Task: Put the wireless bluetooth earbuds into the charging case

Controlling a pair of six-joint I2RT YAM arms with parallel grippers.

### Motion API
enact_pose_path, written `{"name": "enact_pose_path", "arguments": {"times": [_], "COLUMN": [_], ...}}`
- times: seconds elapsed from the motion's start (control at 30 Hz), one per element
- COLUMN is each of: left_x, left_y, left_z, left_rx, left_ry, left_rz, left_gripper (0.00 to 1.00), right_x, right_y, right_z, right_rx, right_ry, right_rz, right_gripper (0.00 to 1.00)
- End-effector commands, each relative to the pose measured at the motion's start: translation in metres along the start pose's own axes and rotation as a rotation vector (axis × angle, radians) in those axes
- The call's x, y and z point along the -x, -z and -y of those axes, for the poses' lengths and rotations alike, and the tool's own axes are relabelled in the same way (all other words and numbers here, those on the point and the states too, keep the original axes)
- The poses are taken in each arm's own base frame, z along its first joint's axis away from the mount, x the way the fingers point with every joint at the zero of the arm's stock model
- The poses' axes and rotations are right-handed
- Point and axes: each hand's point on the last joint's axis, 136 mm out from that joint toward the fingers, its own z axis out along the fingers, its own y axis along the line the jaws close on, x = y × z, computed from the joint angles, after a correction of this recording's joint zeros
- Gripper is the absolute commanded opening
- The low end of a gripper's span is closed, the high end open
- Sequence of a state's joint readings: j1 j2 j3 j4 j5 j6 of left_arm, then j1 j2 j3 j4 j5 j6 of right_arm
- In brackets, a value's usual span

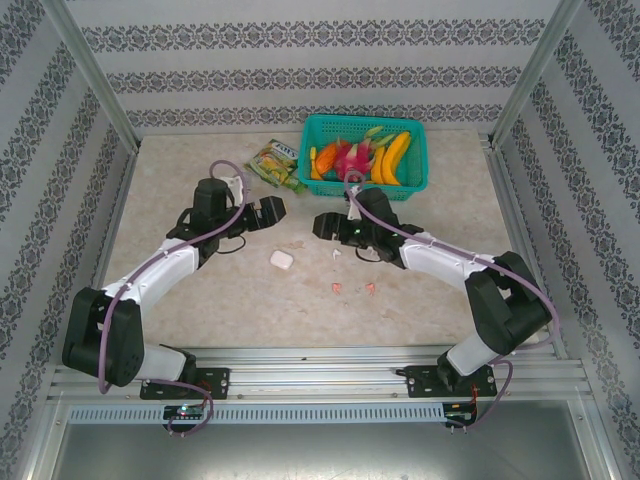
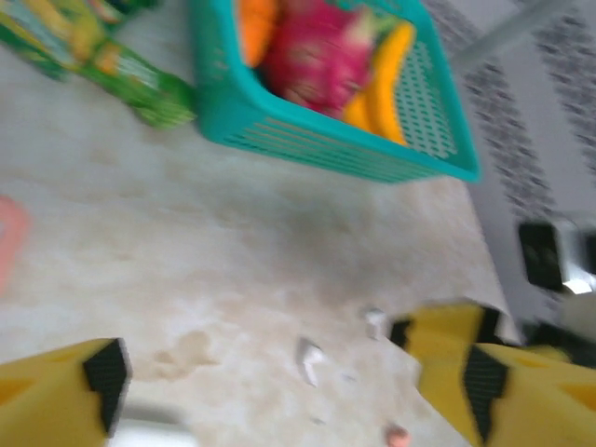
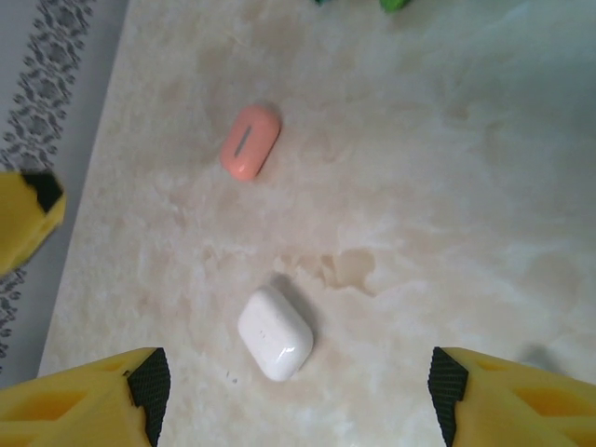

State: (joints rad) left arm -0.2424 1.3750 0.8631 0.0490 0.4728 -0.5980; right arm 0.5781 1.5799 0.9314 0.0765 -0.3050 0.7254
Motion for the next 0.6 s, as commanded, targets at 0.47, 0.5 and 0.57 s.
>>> {"name": "enact_pose_path", "arguments": {"times": [0.47,0.5,0.57], "left_x": [0.008,0.006,0.006], "left_y": [0.010,0.010,0.013], "left_z": [-0.142,-0.144,-0.145], "left_rx": [0.634,0.629,0.630], "left_ry": [0.362,0.375,0.388], "left_rz": [-0.079,-0.081,-0.074], "left_gripper": [1.00,1.00,1.00], "right_x": [-0.061,-0.064,-0.070], "right_y": [-0.050,-0.055,-0.063], "right_z": [0.013,0.011,0.004], "right_rx": [-0.429,-0.436,-0.450], "right_ry": [-0.133,-0.153,-0.188], "right_rz": [-0.217,-0.220,-0.223], "right_gripper": [0.79,0.79,0.80]}}
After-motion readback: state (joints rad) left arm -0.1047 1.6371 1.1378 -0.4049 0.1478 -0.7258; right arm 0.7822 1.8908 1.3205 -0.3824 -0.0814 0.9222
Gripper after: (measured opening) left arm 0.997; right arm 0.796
